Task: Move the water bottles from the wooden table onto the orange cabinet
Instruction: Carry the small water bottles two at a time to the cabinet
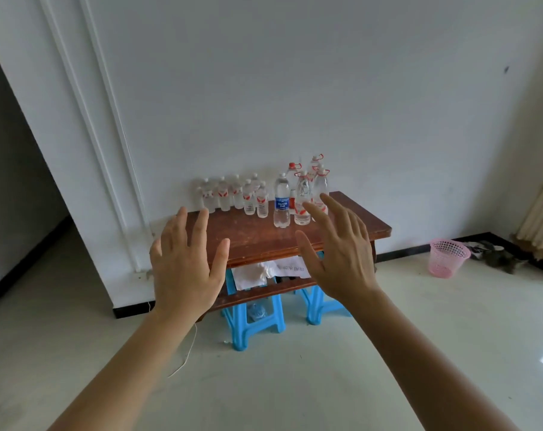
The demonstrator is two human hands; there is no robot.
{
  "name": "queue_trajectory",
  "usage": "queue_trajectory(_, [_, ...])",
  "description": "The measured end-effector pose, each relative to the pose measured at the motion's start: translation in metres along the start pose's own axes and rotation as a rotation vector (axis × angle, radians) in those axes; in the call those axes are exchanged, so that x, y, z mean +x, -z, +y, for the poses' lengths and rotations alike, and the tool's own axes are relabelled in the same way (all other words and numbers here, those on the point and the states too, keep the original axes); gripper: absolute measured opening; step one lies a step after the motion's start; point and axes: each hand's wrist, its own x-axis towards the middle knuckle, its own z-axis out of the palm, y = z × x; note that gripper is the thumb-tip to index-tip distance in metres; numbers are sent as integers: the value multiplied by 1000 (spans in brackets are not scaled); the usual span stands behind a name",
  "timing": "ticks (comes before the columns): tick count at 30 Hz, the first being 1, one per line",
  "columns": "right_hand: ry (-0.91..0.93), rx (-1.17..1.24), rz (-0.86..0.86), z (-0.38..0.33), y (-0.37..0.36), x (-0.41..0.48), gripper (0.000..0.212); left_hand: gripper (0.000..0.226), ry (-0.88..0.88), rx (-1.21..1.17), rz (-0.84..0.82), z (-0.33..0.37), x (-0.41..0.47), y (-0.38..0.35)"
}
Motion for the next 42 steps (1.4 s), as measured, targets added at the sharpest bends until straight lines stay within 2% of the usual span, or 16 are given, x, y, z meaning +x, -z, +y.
queue_trajectory(6, [-16,18,-27,83,-116,71,47,67,-18,56,-19,-6,100,-111])
queue_trajectory(10, [-54,36,-51,145,-189,144,48,68,21,86,-31,0,198,-175])
queue_trajectory(16, [-59,68,-120,192,-276,223,52,68,60,152,15,-18,284,-232])
queue_trajectory(26, [-10,140,-250,200,-480,310,50,68,185,129,-43,-134,399,-375])
queue_trajectory(30, [10,112,-254,197,-561,345,51,68,172,97,-58,-183,452,-433])
queue_trajectory(38, [-84,132,-400,183,-717,430,58,64,126,65,-185,-287,581,-539])
queue_trajectory(42, [-135,165,-484,194,-776,438,62,64,154,17,-249,-310,603,-594])
